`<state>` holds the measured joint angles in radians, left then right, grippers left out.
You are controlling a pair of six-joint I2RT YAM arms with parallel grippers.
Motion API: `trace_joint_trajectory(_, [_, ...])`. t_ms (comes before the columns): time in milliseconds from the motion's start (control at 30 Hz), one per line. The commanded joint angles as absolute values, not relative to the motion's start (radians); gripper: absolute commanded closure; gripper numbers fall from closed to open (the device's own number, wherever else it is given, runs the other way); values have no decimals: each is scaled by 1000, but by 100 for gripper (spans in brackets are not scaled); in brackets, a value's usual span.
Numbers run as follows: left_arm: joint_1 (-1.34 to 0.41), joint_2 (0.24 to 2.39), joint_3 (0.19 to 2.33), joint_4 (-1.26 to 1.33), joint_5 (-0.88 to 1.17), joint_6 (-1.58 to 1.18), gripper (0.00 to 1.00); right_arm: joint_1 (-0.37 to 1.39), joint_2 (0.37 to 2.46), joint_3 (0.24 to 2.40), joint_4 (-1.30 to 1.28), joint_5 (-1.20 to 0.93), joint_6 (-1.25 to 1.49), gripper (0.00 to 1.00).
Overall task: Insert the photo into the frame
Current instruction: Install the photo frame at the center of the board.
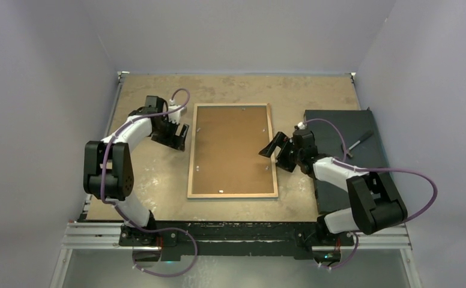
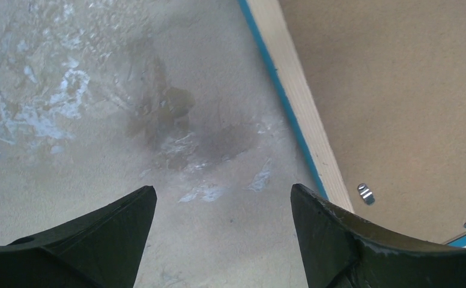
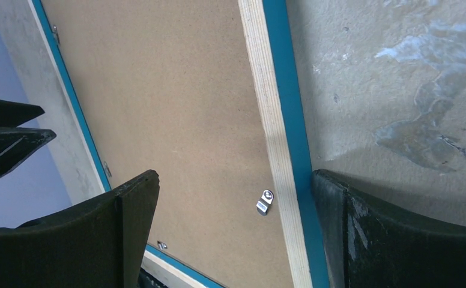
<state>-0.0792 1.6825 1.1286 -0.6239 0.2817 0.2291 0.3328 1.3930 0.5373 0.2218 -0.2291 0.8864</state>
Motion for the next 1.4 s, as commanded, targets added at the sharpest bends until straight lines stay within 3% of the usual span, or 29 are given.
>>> trace_joint_trajectory(0, [-30,1702,1132,-628,314,260,21,342,1410,581,193,-231,886,2])
trace_joint_trajectory(367, [-9,1735,1175,-646,428,209,35,342,1349,773,2,-63,764,4])
trace_joint_trajectory(633, [-10,1799,1173,-639,541,198,43,447,1439,826,127,-119,844,26])
trace_joint_trajectory(733, [-11,1823,1189,-638,581,190,49,504,1533,904,184,-135,873,37])
trace_joint_trajectory(1033, [-26,1863,1234,-623,652,170,60,619,1862,1246,199,-181,887,56])
trace_joint_trajectory(1367, [-48,1818,1165,-638,673,230,64,760,1968,1282,250,-306,854,55])
